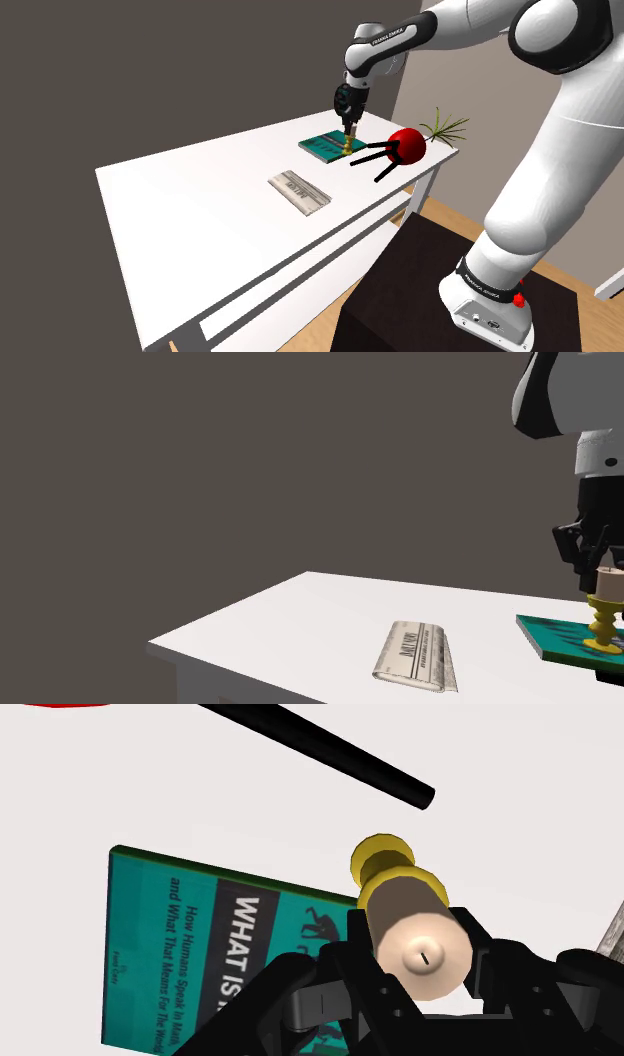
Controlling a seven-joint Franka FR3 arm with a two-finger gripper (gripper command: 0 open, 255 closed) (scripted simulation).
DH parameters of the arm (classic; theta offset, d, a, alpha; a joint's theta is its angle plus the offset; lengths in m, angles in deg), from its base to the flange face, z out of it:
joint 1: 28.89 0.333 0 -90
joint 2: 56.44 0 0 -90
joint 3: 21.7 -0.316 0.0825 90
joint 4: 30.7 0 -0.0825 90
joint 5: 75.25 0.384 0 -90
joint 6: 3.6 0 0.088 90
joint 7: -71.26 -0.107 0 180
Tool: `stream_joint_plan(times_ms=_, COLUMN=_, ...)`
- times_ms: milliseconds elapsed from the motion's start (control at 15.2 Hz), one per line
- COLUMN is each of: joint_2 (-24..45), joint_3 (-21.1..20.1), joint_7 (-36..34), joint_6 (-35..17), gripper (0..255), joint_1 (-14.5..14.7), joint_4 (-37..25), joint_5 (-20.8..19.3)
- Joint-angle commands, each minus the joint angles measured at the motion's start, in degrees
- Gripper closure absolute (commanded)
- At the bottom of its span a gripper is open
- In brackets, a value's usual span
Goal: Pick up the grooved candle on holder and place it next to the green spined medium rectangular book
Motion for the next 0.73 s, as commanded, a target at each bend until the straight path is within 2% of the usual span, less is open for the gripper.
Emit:
stream_joint_plan(times_ms=0, joint_2=0.47, joint_3=0.03, joint_7=0.14, joint_6=-1.46, gripper=255, joint_1=-0.04, joint_4=0.97, joint_5=0.05)
stream_joint_plan(times_ms=462, joint_2=2.77, joint_3=0.0, joint_7=0.35, joint_6=-6.59, gripper=255, joint_1=-0.05, joint_4=3.8, joint_5=0.24)
stream_joint_plan(times_ms=660, joint_2=2.76, joint_3=0.0, joint_7=0.35, joint_6=-6.59, gripper=255, joint_1=-0.05, joint_4=3.8, joint_5=0.24)
